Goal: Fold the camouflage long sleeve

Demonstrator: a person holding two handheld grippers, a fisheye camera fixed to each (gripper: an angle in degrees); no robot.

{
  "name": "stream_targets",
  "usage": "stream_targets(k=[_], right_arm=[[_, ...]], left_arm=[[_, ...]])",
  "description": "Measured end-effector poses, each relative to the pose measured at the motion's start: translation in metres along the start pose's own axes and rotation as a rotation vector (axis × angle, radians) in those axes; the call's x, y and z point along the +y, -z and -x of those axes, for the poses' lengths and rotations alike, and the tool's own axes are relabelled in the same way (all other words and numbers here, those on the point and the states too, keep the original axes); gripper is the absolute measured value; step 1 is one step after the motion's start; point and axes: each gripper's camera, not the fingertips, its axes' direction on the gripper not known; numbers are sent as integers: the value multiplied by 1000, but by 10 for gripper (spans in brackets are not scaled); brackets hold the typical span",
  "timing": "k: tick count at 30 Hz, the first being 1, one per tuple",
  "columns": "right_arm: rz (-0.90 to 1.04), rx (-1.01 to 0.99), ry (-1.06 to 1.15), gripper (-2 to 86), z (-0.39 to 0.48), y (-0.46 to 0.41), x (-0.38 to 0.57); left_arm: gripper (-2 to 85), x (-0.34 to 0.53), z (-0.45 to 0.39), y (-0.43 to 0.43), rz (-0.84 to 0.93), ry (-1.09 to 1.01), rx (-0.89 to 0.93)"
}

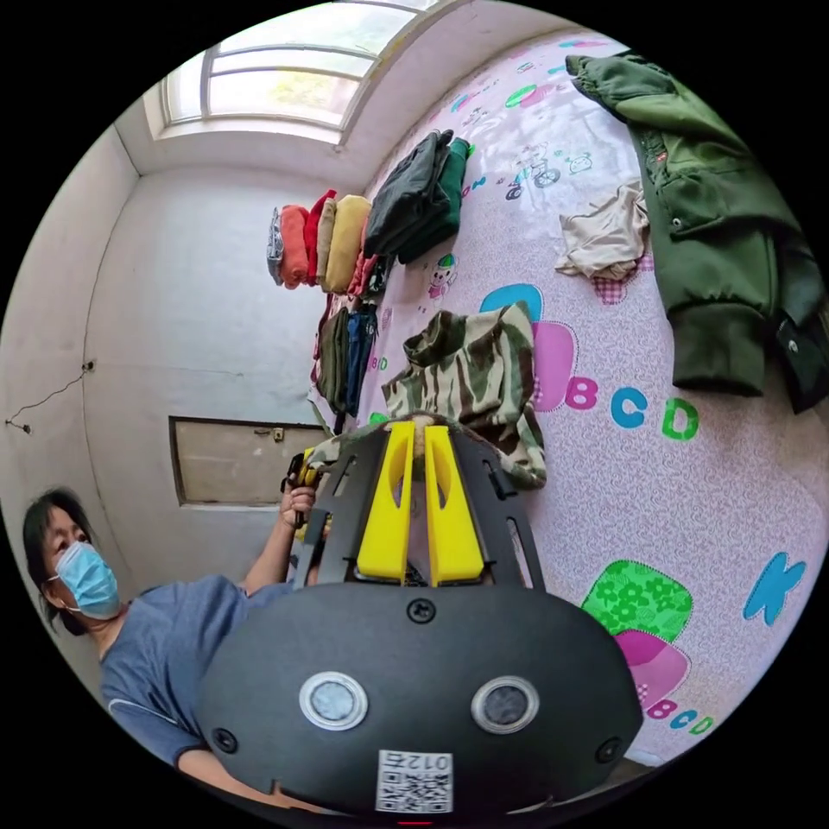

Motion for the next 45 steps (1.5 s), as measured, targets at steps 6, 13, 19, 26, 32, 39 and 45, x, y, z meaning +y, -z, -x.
stream_targets(k=[6, 13, 19, 26, 32, 39, 45], right_arm=[[-1, -1, -101, 15, -25, -23, -69], [56, 60, -229, 17, -53, -61, -129], [-9, -95, -439, 18, -79, -90, -162], [-110, 10, -423, 43, -43, -103, -167], [-183, 88, -276, 59, 19, -91, -174], [125, 650, 411, 4, 183, -167, -128], [425, 964, 597, 0, 208, -272, -85]], left_arm=[[13, -75, 14, -9, -46, 109, 16], [25, -141, 43, -31, -76, 251, 11], [58, -169, 65, -51, -198, 400, 121], [27, -186, 43, -76, -327, 159, 461], [9, -185, -36, -147, 139, -199, -70], [6, -153, -71, -261, 397, -512, -820], [4, -132, -70, -354, 592, -663, -1140]])
